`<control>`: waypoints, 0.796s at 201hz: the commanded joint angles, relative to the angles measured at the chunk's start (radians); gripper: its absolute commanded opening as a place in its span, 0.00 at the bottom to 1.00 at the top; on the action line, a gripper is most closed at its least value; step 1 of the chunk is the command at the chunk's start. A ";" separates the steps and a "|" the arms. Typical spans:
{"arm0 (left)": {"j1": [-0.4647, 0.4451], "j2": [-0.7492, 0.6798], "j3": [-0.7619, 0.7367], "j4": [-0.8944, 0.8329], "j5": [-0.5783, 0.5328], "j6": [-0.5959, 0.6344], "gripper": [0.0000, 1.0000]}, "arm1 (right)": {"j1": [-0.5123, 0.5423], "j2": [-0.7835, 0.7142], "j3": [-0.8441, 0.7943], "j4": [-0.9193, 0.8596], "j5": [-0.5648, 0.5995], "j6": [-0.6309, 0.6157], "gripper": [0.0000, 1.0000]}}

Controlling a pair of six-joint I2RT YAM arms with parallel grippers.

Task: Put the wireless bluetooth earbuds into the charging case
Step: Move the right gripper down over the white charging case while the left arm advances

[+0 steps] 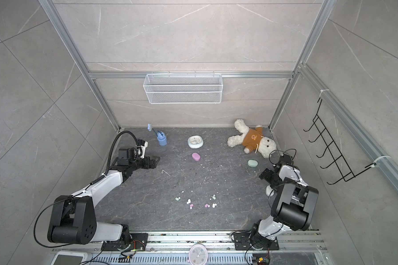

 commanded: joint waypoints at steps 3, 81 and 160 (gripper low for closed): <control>-0.003 -0.012 0.030 -0.006 0.019 0.027 1.00 | 0.022 0.017 0.026 -0.011 -0.082 -0.046 1.00; -0.005 -0.021 0.028 -0.014 0.006 0.032 1.00 | 0.162 0.083 0.085 -0.052 -0.170 -0.088 1.00; -0.033 -0.030 0.047 -0.054 -0.003 0.033 1.00 | 0.256 0.046 0.192 -0.219 0.066 -0.035 0.98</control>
